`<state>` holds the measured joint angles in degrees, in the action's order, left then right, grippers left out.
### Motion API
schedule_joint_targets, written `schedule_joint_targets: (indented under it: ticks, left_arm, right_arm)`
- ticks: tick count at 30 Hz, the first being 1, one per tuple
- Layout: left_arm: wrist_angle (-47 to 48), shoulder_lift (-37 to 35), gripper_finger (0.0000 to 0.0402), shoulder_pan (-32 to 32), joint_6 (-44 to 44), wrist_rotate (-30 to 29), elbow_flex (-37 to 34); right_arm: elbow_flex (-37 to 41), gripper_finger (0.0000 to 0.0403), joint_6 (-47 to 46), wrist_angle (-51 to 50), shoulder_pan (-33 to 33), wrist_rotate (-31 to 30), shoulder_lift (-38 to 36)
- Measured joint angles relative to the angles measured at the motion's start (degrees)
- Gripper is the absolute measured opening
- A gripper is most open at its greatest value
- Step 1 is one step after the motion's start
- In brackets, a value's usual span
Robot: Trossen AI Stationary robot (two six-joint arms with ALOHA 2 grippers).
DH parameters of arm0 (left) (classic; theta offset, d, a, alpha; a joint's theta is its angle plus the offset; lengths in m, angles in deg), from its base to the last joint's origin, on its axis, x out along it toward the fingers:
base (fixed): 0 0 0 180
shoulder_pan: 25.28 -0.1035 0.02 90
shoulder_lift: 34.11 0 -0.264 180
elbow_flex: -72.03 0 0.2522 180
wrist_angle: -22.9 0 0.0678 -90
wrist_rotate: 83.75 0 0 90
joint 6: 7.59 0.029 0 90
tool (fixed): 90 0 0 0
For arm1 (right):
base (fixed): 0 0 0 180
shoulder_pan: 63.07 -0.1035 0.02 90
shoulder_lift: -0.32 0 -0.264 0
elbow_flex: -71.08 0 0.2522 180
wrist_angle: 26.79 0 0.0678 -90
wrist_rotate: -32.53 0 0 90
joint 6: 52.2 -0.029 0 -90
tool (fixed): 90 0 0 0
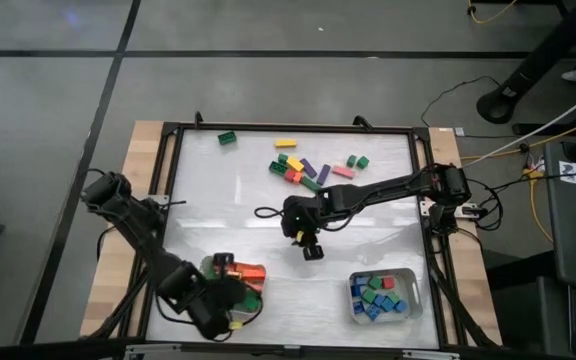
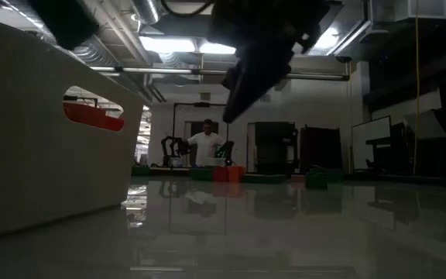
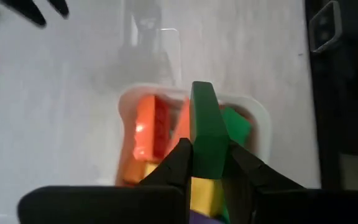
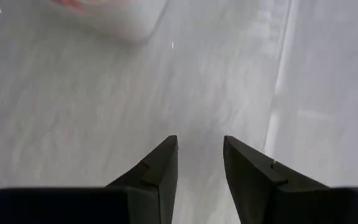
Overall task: Sort blocks by size
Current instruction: Put the rectangular green block into the white bin, then put the square green game piece into the gray bin
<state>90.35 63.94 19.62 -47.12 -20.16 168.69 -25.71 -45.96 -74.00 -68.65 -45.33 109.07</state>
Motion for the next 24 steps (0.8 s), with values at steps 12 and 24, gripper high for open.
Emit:
schedule_joint_targets:
  ticks: [12, 24]
  left_arm:
    - [1.56, 1.57, 0.0114, 2.78, -14.24, 2.26, 0.04]
    - [5.77, 1.73, 0.0163, 1.99, -11.37, 2.23, 0.04]
  right_arm:
    - [0.02, 0.0127, -0.2, -9.76, -0.02, -0.15, 0.0]
    - [0.04, 0.0127, -5.01, -15.65, 0.36, -14.22, 0.04]
